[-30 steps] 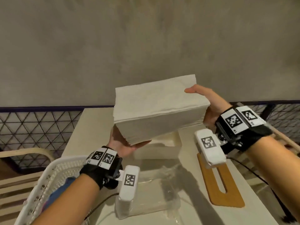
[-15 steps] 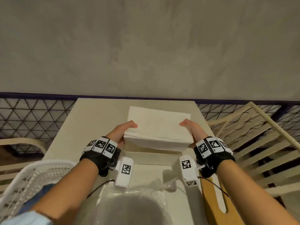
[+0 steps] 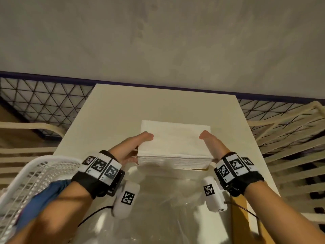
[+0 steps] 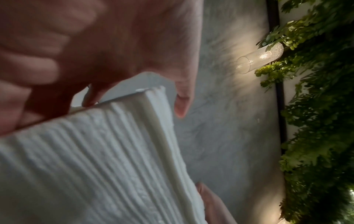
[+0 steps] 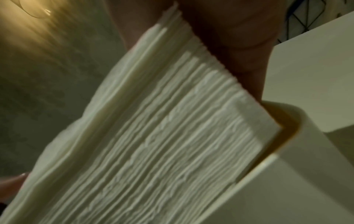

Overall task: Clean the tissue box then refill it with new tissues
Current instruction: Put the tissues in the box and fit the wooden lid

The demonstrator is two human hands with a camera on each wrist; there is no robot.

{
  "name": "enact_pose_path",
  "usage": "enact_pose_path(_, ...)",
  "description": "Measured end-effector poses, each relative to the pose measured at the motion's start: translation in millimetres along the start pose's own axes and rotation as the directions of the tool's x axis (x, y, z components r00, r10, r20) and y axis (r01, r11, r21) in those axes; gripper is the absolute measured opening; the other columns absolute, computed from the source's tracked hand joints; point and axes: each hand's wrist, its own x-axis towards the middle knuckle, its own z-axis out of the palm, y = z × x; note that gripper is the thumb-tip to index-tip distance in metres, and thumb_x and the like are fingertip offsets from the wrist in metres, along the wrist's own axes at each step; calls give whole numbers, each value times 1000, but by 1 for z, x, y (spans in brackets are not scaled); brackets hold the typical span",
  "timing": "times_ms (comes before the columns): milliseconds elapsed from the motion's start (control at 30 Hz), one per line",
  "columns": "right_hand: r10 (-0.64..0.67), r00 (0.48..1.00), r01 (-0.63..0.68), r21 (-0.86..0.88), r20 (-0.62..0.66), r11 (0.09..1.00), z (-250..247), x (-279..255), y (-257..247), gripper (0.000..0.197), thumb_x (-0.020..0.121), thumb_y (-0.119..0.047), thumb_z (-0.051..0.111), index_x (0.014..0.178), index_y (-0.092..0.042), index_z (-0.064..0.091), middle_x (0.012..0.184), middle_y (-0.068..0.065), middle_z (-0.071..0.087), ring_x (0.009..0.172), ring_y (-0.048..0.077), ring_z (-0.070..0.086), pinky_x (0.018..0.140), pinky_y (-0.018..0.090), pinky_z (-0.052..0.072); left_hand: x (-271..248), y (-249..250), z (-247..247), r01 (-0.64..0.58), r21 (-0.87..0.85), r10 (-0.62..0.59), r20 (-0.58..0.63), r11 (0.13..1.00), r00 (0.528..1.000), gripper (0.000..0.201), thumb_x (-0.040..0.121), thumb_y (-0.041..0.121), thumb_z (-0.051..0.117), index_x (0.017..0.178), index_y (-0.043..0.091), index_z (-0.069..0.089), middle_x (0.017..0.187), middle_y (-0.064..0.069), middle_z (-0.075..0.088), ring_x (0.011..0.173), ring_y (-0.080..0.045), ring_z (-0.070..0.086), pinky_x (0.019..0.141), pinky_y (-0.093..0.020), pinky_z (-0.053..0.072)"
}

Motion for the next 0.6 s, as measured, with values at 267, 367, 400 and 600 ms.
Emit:
enact_pose_path(267, -14, 1000, 13, -103, -10, 995, 6, -1, 10, 82, 74, -38, 69, 140, -7, 31, 141, 7, 42, 127, 25, 42, 103, 37, 36, 34, 3, 12, 77, 198, -48, -149, 977, 988, 104, 44, 54, 76, 132, 10, 41, 129, -13, 55, 114, -35, 56, 97, -47, 47)
enact_pose_path(367, 3, 997, -17, -199, -72, 980, 9, -6, 7, 88, 79, -36, 66, 144, -6, 17, 149, 13, 31, 133, 29, 34, 105, 38, 33, 29, 9, 21, 72, 186, -38, -180, 980, 983, 124, 33, 71, 77, 133, 8, 40, 132, -14, 53, 121, -35, 52, 103, -49, 41)
enact_pose_path(400, -3, 996, -18, -229, -90, 973, 10, -7, 6, 86, 81, -33, 65, 144, -4, 14, 149, 14, 29, 134, 30, 33, 103, 36, 34, 25, 12, 24, 73, 221, -30, -195, 972, 980, 124, 34, 71, 77, 132, 6, 41, 133, -15, 53, 120, -34, 53, 103, -46, 42)
enact_pose_path(600, -6, 986, -54, -362, -164, 931, 26, -7, 3, 74, 85, -24, 58, 140, 1, 15, 139, 17, 38, 125, 32, 42, 80, 29, 37, 27, 14, 39, 144, 417, 13, -351, 897, 936, 86, 82, 34, 67, 140, 0, 14, 141, -17, 40, 127, -32, 43, 96, -36, 40)
